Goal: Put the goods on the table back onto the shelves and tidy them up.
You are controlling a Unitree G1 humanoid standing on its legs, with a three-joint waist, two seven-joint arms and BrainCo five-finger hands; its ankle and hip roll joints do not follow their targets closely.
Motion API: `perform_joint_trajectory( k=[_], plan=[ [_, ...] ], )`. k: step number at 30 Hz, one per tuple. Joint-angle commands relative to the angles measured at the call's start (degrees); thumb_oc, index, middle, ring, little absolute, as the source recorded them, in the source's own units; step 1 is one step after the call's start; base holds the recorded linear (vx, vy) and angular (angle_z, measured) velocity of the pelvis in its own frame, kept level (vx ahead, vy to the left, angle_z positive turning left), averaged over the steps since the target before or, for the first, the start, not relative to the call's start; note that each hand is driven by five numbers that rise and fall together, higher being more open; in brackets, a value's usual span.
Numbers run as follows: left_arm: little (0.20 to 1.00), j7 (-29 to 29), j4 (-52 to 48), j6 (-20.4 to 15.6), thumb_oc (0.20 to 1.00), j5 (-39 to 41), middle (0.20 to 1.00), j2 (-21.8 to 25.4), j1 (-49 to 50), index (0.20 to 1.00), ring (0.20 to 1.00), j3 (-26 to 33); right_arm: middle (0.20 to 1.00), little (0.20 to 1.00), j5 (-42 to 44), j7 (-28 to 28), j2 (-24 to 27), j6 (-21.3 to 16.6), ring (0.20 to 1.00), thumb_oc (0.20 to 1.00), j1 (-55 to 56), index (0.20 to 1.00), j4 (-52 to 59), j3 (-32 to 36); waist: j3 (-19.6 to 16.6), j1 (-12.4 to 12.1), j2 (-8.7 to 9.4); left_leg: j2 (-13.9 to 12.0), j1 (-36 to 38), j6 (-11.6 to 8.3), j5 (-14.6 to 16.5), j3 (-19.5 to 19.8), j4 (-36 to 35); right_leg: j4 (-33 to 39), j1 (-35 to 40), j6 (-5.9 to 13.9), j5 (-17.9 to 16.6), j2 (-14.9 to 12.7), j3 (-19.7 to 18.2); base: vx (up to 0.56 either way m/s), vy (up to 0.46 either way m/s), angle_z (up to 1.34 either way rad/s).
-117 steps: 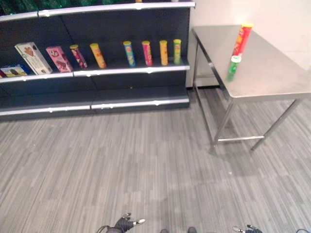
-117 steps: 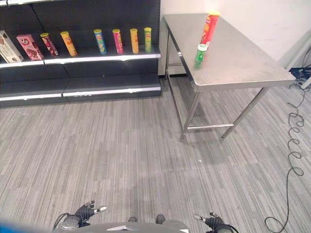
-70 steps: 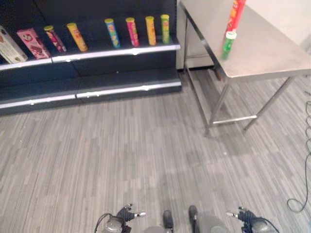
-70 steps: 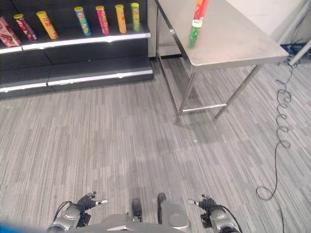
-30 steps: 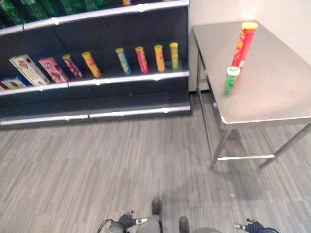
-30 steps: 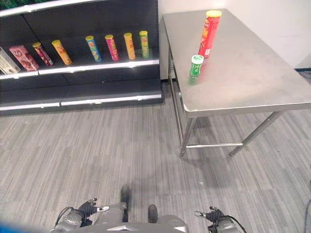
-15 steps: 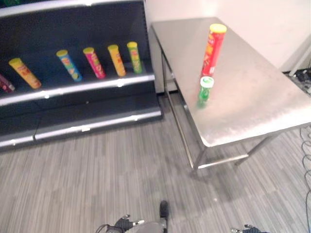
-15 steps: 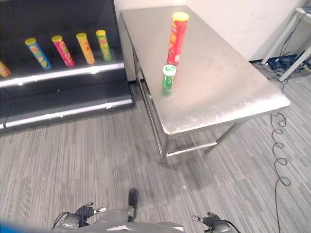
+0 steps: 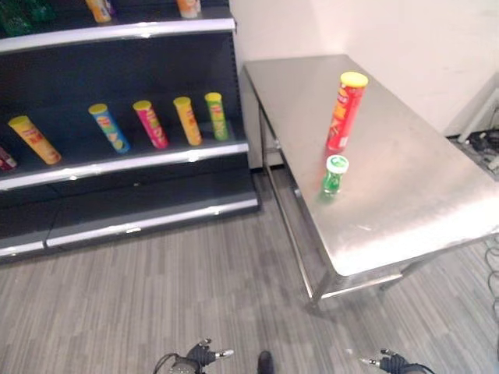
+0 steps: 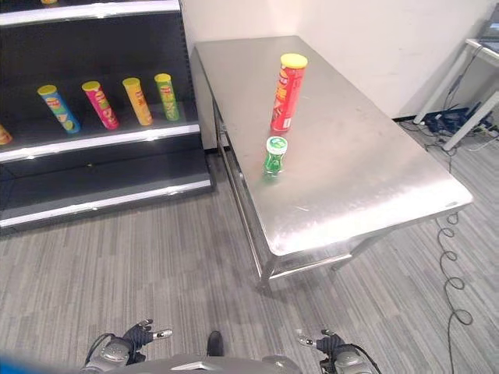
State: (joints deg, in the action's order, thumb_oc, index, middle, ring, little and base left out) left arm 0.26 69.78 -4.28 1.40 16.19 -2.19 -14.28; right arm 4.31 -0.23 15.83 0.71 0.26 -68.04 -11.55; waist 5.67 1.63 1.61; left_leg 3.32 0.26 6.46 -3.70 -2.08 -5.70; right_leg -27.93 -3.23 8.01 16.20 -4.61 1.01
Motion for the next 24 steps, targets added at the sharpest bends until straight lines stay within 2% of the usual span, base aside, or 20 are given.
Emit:
perform_joint_trajectory(
  k=[1,2,3,6,7,8,9,10,11,12,13,14,15,16,17,18,19,20,22,24],
  plan=[
    [1.000,0.7,-0.9,-0.3,1.000,-0.7,1.000,1.9,-1.1,1.000,1.000,1.6,1.000,1.000,-2.2,-0.7,1.8,-0.5,1.000,1.000,-0.4,1.000,1.8,0.0,1.4,1.2,-0.45,-1.7,-0.3,-5.61,5.1,-0.5,3.3,15.9,2.0,0.44,-10.3,0.2,3.0,0.05,-0.066,-0.30],
    [1.000,0.5,-0.9,-0.2,1.000,-1.0,1.000,2.0,-1.4,1.000,1.000,1.1,1.000,1.000,-2.0,-0.8,2.4,-0.4,1.000,1.000,-0.8,1.000,1.1,-0.3,1.9,1.6,-0.13,-1.6,-0.4,-5.96,5.5,-0.5,4.2,20.8,3.1,0.22,-10.0,0.9,4.3,0.06,-0.091,-0.15],
    [1.000,0.3,-1.0,-0.3,1.000,-1.4,1.000,1.9,-0.9,1.000,1.000,1.2,1.000,1.000,-2.1,-0.6,2.4,-0.5,1.000,1.000,0.0,1.000,1.6,-0.8,2.2,1.8,0.40,-1.5,0.6,-6.32,5.6,-0.3,4.2,22.2,4.1,-1.01,-9.7,2.4,1.9,0.07,-0.093,0.25],
    [1.000,0.2,-0.9,-0.4,1.000,-0.7,1.000,1.2,-0.3,1.000,1.000,2.1,1.000,1.000,-1.8,-0.9,2.7,-0.6,1.000,1.000,0.7,1.000,1.1,-0.6,1.7,1.3,1.25,-1.4,1.3,-7.27,6.5,-0.3,4.5,27.5,6.8,-2.03,-10.8,2.7,2.0,0.06,-0.107,0.13],
    [1.000,0.4,-1.3,-0.5,1.000,1.3,1.000,0.6,-0.6,1.000,1.000,2.8,1.000,1.000,-1.0,-1.2,3.1,-0.7,1.000,1.000,0.5,1.000,0.7,-0.2,2.9,0.6,2.12,-0.8,-1.9,-8.39,8.8,0.8,13.2,28.4,7.6,-3.06,-11.3,2.4,2.2,-0.04,-0.029,0.10],
    [1.000,0.5,-2.1,-0.8,1.000,2.4,1.000,0.3,-0.8,1.000,1.000,2.8,1.000,1.000,-0.9,-1.7,3.7,-0.8,1.000,1.000,-0.3,1.000,0.0,-0.3,3.8,-0.1,2.20,-0.4,-5.0,-9.32,9.4,2.9,17.8,29.7,8.4,-3.45,-11.2,2.2,1.7,-0.04,0.006,0.34],
    [1.000,0.6,-2.8,-0.9,1.000,3.3,1.000,0.1,-0.8,1.000,1.000,2.8,1.000,1.000,-0.9,-2.0,4.2,-0.7,1.000,1.000,-0.5,1.000,0.0,-0.1,4.1,-0.3,2.15,-0.9,-6.2,-9.74,9.5,4.0,18.6,30.4,8.8,-3.16,-11.2,1.8,1.4,0.03,0.261,0.09],
    [1.000,1.3,-2.9,-1.5,1.000,4.9,1.000,0.1,-0.7,1.000,1.000,3.2,1.000,1.000,0.1,-2.5,5.0,-0.9,1.000,1.000,-0.6,1.000,0.1,1.2,4.0,-1.1,2.39,-4.8,-6.6,-10.81,8.0,7.7,16.0,30.3,8.4,-1.91,-11.1,-0.3,-0.2,0.11,0.588,-0.17],
    [1.000,2.5,-2.2,-1.9,1.000,6.6,1.000,0.3,-1.1,1.000,1.000,3.7,1.000,1.000,0.9,-2.8,5.2,-0.9,1.000,1.000,-0.8,1.000,-0.1,2.1,3.8,-0.6,2.69,-12.1,-8.1,-12.26,4.3,12.2,14.0,29.4,6.8,-0.42,-10.2,-3.7,-2.2,0.15,0.724,-0.81],
    [1.000,2.7,-2.3,-2.1,1.000,7.2,1.000,0.5,-1.2,1.000,1.000,4.0,1.000,1.000,1.1,-3.0,5.2,-0.8,1.000,1.000,-0.7,1.000,-0.1,2.5,3.6,-0.2,2.57,-15.0,-8.0,-12.55,3.0,12.4,13.2,29.2,6.7,0.26,-9.5,-4.7,-3.1,0.20,0.890,-0.93],
    [1.000,3.1,-2.8,-2.3,1.000,7.3,1.000,1.0,-1.1,1.000,1.000,3.9,1.000,1.000,1.8,-3.2,5.5,-0.8,1.000,1.000,-0.4,1.000,0.0,3.0,3.7,-0.2,1.94,-17.4,-9.3,-13.51,-0.2,14.5,14.2,28.9,6.9,1.43,-9.0,-6.6,-4.9,0.28,0.932,-0.75],
    [1.000,3.1,-2.9,-2.3,1.000,6.1,1.000,1.1,-1.9,1.000,1.000,3.4,1.000,1.000,1.9,-2.8,5.2,-0.7,1.000,1.000,0.0,1.000,-0.1,3.7,2.8,0.4,0.67,-16.3,-7.2,-15.09,2.9,15.6,11.7,29.0,8.0,2.67,-9.7,-9.3,-5.6,0.30,0.994,-0.51],
    [1.000,2.9,-2.8,-2.2,1.000,5.0,1.000,1.0,-2.3,1.000,1.000,2.6,1.000,1.000,1.6,-2.7,5.4,-0.3,1.000,1.000,0.1,1.000,-0.8,4.5,2.2,0.9,-0.05,-14.9,-6.3,-15.53,4.2,15.1,10.2,28.9,8.1,3.58,-10.8,-11.4,-5.3,0.25,1.026,-0.30],
    [1.000,2.7,-2.1,-2.2,1.000,3.5,1.000,1.7,-3.0,1.000,1.000,1.8,1.000,1.000,1.8,-2.7,4.8,-0.1,1.000,1.000,-0.3,1.000,-0.2,5.0,1.9,1.8,-0.09,-12.2,-4.2,-14.83,6.2,13.0,7.5,27.4,4.8,4.04,-15.0,-14.2,-6.2,0.09,0.963,-0.32],
    [1.000,2.7,-2.0,-2.1,1.000,2.7,1.000,2.4,-3.4,1.000,1.000,1.4,1.000,1.000,1.5,-2.9,4.3,-0.1,1.000,1.000,-1.7,1.000,0.6,4.2,2.0,1.3,-0.02,-10.1,-2.6,-13.06,6.9,9.1,5.2,25.8,0.2,3.30,-22.3,-16.3,-3.4,0.00,0.880,-0.54],
    [1.000,2.5,-1.8,-1.8,1.000,2.1,1.000,2.8,-3.4,1.000,1.000,1.2,1.000,1.000,0.6,-2.7,4.1,-0.1,1.000,1.000,-2.2,1.000,1.0,3.0,2.3,0.9,-0.42,-9.5,-1.9,-12.23,6.7,7.3,4.1,24.7,-1.1,3.00,-23.8,-16.8,-0.3,-0.05,0.801,-1.20],
    [1.000,2.1,-1.4,-1.5,1.000,1.2,1.000,3.1,-3.4,1.000,1.000,0.7,1.000,1.000,-0.1,-2.5,4.1,-0.4,1.000,1.000,-2.8,1.000,1.6,1.5,2.9,2.2,-1.59,-8.1,-0.9,-10.65,6.0,6.9,2.6,20.7,-2.4,1.79,-20.9,-11.6,-2.9,-0.03,0.612,-1.64],
    [1.000,1.9,-1.3,-1.4,1.000,0.9,1.000,3.4,-3.5,1.000,1.000,0.7,1.000,1.000,-0.2,-2.5,4.1,-0.4,1.000,1.000,-2.8,1.000,1.7,1.3,3.3,2.4,-1.76,-7.3,-0.7,-10.05,5.9,6.8,2.7,19.9,-2.1,1.66,-18.8,-8.8,-4.6,-0.01,0.572,-1.30],
    [1.000,1.9,-0.7,-1.2,1.000,0.1,1.000,3.7,-3.6,1.000,1.000,0.9,1.000,1.000,-0.3,-2.7,4.2,-0.5,1.000,1.000,-2.6,1.000,1.7,0.9,3.3,2.1,-2.07,-5.9,-0.9,-8.95,5.8,6.5,2.8,19.4,-1.0,0.52,-14.2,-4.8,-3.6,0.02,0.302,-0.05],
    [1.000,1.6,-0.3,-0.8,1.000,0.2,1.000,3.6,-3.6,1.000,1.000,0.8,1.000,1.000,0.1,-2.8,4.0,-0.5,1.000,1.000,-2.5,1.000,0.9,0.8,3.4,2.5,-2.06,-4.8,-0.3,-8.30,5.5,6.2,2.2,18.4,-1.1,-0.57,-11.2,-0.3,-3.0,0.03,0.214,0.20]
  ],
)
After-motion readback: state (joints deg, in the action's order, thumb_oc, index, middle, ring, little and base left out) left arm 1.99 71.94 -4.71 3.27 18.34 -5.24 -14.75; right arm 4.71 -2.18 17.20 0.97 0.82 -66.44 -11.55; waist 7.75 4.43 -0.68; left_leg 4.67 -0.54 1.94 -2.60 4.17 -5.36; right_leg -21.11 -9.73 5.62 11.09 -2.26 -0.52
